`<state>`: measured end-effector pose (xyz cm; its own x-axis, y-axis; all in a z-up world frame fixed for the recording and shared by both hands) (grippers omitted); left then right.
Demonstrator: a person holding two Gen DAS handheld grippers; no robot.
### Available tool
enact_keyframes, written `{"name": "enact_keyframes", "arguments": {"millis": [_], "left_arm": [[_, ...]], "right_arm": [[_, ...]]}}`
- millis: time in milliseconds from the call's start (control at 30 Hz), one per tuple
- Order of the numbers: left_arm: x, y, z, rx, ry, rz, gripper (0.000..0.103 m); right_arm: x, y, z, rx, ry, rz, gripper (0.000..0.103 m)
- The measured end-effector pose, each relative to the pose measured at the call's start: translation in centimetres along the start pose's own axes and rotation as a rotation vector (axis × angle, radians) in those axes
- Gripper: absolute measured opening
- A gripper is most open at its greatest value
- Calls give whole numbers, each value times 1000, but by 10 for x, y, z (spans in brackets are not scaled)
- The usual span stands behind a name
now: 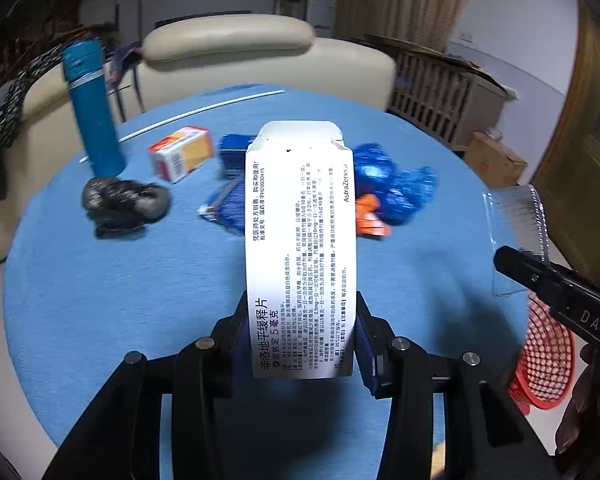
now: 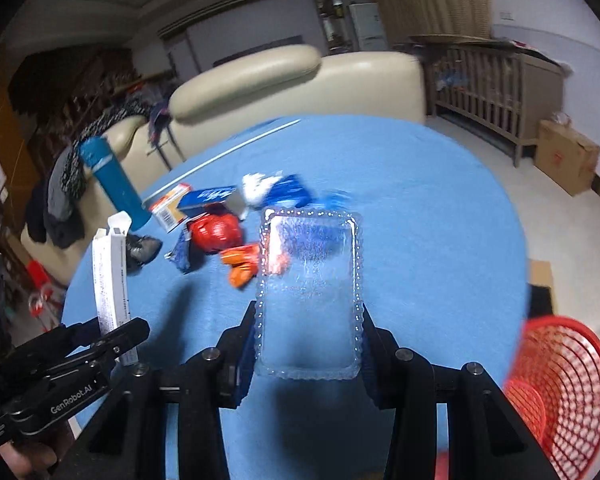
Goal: Collect trash
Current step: 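Carry both items to the red mesh basket and open both tools to drop them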
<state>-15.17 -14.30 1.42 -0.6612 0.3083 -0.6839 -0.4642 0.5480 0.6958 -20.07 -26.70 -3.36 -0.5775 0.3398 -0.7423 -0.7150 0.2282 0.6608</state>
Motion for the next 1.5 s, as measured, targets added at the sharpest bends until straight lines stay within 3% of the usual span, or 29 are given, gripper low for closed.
{"name": "enact_keyframes", "arguments": {"millis": [233, 600, 800, 900, 1333, 1500], "left_arm": [[3, -4, -59, 82, -107, 13, 47], [13, -12, -137, 177, -267, 48, 47], [17, -20, -171, 215, -327, 73, 47], [20, -26, -185, 231, -354, 87, 47], [35, -53, -261, 349, -465, 175, 47], [47, -70, -291, 393, -518, 231, 47]], "right_arm": [[25, 30, -90, 116, -137, -16, 47], [76, 32, -212, 287, -293, 58, 47], [100, 24, -243, 334, -328, 146, 54], [110, 21, -256, 345, -362, 179, 72], [95, 67, -305, 384, -534, 30, 73], [102, 75, -330, 405, -596, 23, 74]]}}
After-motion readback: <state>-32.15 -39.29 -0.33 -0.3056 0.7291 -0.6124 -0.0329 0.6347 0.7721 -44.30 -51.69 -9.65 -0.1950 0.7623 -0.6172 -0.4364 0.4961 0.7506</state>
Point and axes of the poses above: each gripper's, at about its wrist camera, not at the fingertips, and y roughly against the way its jaws point, z to its left, x to its underside, the point moved 7 cm from there along -y, roughly the way its jaws point, and after that the axes turned 11 degrees about x, right-handed, at the moved point
